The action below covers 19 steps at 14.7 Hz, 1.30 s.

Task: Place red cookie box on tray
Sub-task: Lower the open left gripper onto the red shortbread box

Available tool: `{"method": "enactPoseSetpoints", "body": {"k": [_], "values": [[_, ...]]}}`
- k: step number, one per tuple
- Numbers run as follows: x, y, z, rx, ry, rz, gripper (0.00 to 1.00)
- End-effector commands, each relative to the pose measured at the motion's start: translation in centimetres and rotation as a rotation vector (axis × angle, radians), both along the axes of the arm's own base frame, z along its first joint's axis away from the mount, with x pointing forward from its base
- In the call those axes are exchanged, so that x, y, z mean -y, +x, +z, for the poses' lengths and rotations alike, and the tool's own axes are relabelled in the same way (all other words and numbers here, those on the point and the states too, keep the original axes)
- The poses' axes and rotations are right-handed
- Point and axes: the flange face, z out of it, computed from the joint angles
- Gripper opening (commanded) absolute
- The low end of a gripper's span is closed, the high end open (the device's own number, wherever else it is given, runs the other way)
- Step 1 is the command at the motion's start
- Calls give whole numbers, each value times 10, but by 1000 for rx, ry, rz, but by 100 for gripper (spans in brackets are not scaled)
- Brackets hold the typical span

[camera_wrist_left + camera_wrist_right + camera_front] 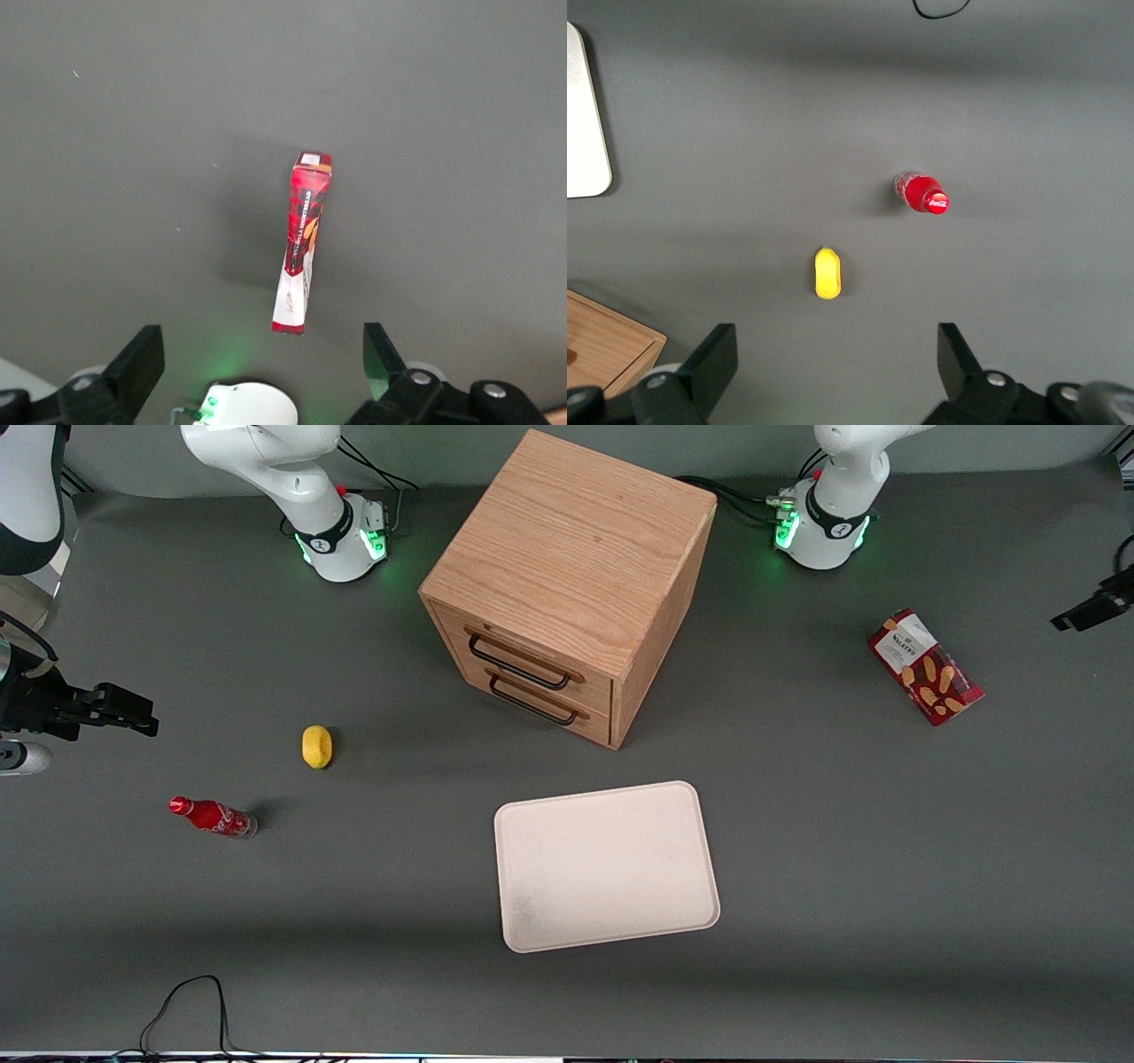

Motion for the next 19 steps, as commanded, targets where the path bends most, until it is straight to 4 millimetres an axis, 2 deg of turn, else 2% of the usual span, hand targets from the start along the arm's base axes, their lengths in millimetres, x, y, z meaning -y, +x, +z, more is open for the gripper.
{"method": "enactPoseSetpoints", "body": {"k": [1,5,10,14,19], "values": [[18,-21,-51,30,8,27,100],[29,-34,-128,88,29,25,100],[33,-42,-195,92,30,23,100],[35,-43,-222,89,29,16,100],[43,-44,-239,81,25,-2,100]]}}
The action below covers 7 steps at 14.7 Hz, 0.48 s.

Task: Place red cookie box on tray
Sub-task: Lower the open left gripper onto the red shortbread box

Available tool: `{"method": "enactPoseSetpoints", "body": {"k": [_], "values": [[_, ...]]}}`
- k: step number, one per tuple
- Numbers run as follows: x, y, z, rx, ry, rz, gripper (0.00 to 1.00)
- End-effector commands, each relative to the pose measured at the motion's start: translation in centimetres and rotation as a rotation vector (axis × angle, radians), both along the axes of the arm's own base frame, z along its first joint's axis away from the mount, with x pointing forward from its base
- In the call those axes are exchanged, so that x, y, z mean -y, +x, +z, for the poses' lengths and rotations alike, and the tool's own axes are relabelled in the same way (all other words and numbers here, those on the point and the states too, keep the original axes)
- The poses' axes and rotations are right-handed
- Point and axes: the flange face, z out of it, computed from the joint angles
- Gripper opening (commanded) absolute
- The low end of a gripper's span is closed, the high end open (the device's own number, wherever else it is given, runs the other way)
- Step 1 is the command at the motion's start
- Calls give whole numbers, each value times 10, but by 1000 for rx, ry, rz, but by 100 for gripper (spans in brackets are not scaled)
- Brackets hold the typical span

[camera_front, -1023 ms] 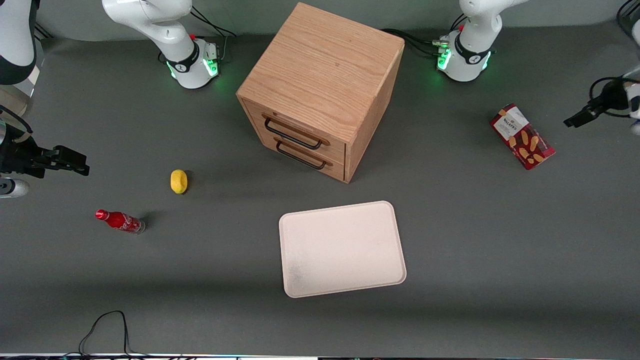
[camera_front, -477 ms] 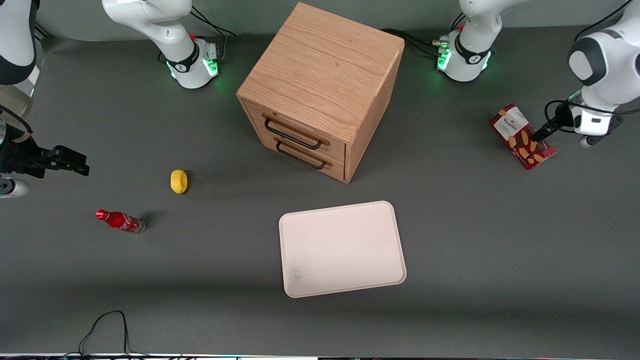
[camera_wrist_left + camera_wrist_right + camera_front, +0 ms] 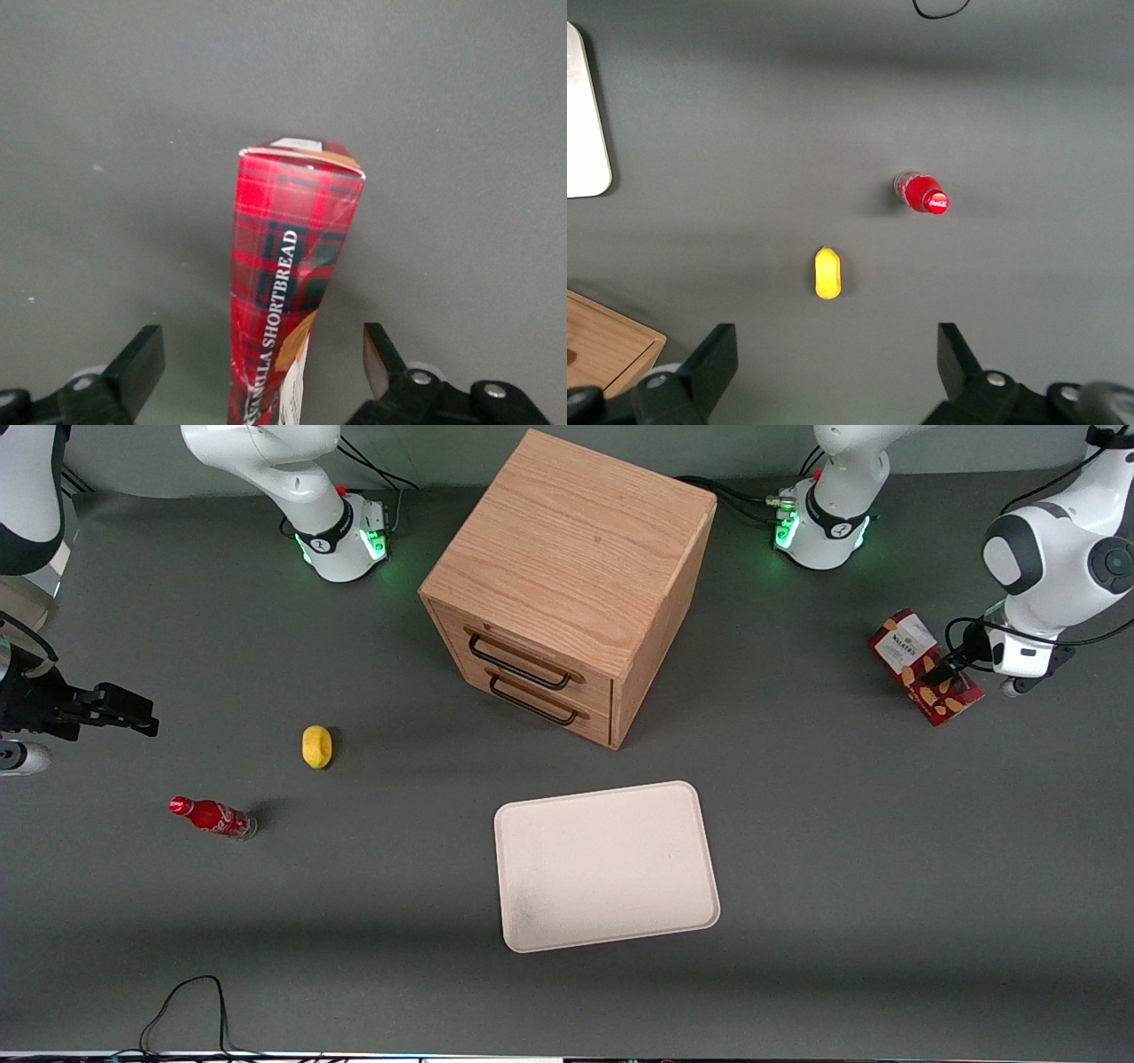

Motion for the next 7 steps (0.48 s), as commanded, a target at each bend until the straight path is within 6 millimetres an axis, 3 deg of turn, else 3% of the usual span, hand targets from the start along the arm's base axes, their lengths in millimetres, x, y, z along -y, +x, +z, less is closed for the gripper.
{"method": "enactPoseSetpoints", "body": {"k": [1,2,3,4,7], "values": [[9,1,-3,8,2,3,100],[9,1,-4,5,1,3,99],[9,1,-4,5,1,1,73],[12,1,-4,2,0,-2,1],[13,2,-4,4,1,-5,0]]}}
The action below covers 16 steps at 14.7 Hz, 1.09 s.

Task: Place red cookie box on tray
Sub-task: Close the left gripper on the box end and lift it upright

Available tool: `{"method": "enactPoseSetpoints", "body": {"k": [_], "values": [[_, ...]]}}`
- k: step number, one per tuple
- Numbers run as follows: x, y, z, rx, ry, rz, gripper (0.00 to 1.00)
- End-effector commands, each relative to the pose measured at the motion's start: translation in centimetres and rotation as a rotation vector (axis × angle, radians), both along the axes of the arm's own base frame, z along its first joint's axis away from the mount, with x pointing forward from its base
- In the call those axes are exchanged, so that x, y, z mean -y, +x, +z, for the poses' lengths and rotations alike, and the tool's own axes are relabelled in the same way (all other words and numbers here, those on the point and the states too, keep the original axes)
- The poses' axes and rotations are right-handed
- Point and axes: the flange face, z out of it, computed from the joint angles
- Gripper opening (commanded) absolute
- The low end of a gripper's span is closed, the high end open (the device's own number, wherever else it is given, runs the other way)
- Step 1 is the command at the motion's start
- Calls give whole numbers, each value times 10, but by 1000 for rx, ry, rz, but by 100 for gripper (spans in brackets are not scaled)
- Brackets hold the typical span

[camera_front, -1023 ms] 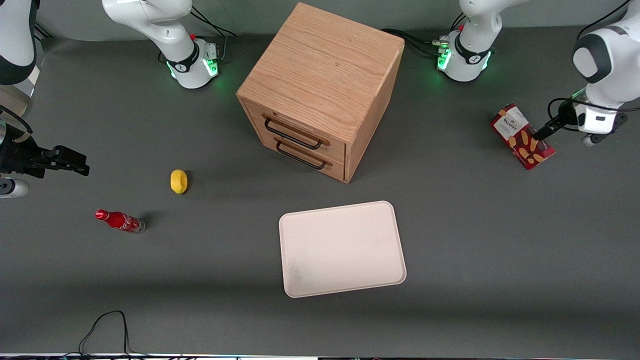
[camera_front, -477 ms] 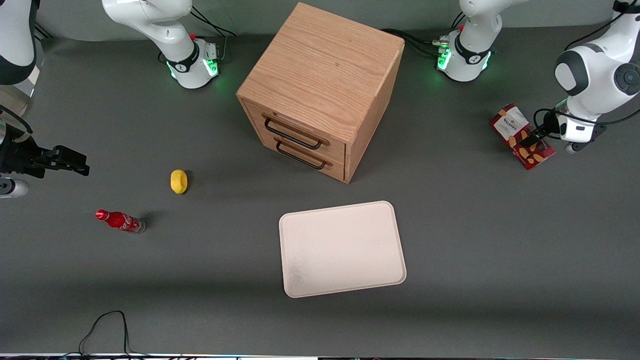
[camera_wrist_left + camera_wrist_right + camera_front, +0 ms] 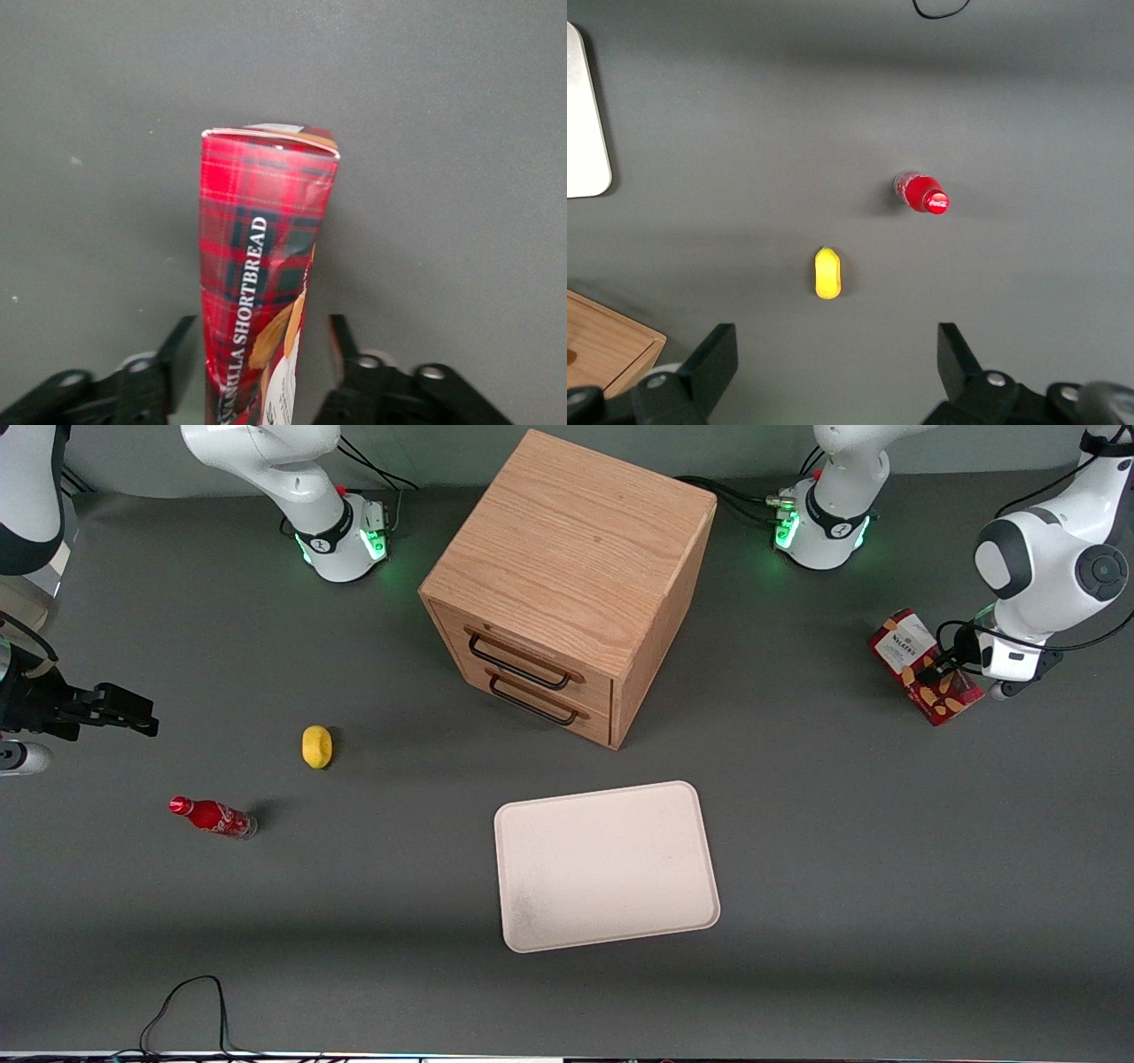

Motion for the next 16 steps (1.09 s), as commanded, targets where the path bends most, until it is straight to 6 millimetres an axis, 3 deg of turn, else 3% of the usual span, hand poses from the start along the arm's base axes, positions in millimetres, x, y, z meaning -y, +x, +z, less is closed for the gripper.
{"method": "enactPoseSetpoints", "body": {"k": [1,6,9,12,14,16], "values": [[5,0,0,12,3,15,0],[4,2,4,11,1,1,0],[1,11,27,-8,-3,-7,0],[-1,33,95,-36,1,-25,0],[-3,53,157,-91,-8,-33,0],[3,75,233,-118,-5,-56,0]]}}
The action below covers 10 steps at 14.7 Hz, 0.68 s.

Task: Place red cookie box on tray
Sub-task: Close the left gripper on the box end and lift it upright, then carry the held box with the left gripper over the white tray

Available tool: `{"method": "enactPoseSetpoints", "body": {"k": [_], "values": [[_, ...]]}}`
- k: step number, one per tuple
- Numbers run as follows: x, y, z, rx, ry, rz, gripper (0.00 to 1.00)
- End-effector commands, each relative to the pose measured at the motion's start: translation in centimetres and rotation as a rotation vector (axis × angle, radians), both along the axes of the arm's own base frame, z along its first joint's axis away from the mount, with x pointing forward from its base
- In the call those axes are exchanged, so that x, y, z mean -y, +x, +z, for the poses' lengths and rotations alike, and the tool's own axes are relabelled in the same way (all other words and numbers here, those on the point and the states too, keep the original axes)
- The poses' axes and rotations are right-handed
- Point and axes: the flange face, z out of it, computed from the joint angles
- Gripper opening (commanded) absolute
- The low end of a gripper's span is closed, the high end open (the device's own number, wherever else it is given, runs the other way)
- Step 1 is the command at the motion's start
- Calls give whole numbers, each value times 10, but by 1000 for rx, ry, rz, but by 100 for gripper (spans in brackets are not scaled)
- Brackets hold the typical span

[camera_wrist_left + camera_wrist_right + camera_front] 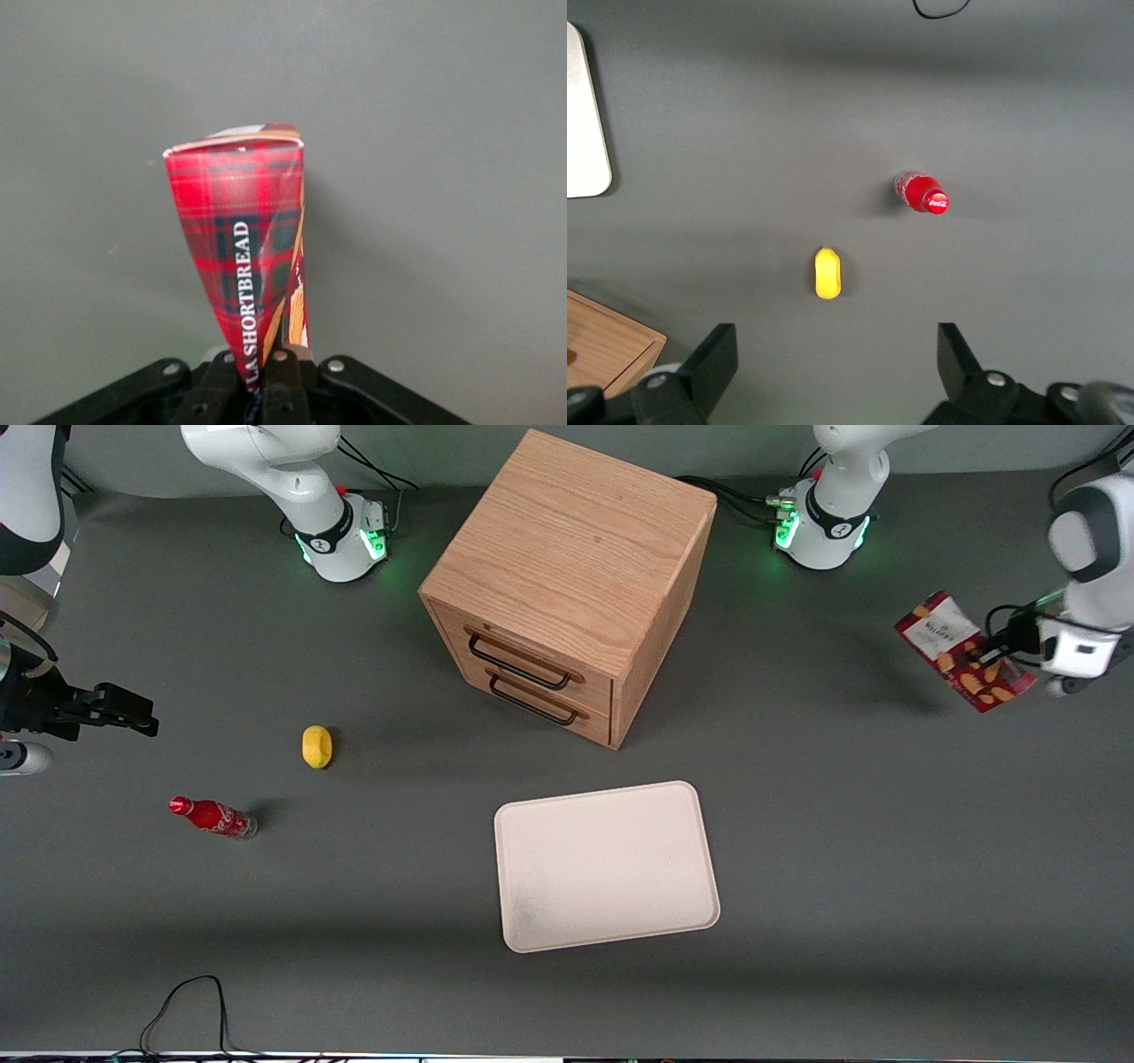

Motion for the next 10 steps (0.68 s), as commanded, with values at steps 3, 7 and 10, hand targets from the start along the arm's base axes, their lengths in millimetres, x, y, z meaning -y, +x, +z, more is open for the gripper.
{"method": "enactPoseSetpoints", "body": {"k": [3,7,10], "values": [[8,35,170,-46,-19,-101,0],[21,57,220,-21,-14,-147,0],[59,87,226,2,-6,-204,0]]}}
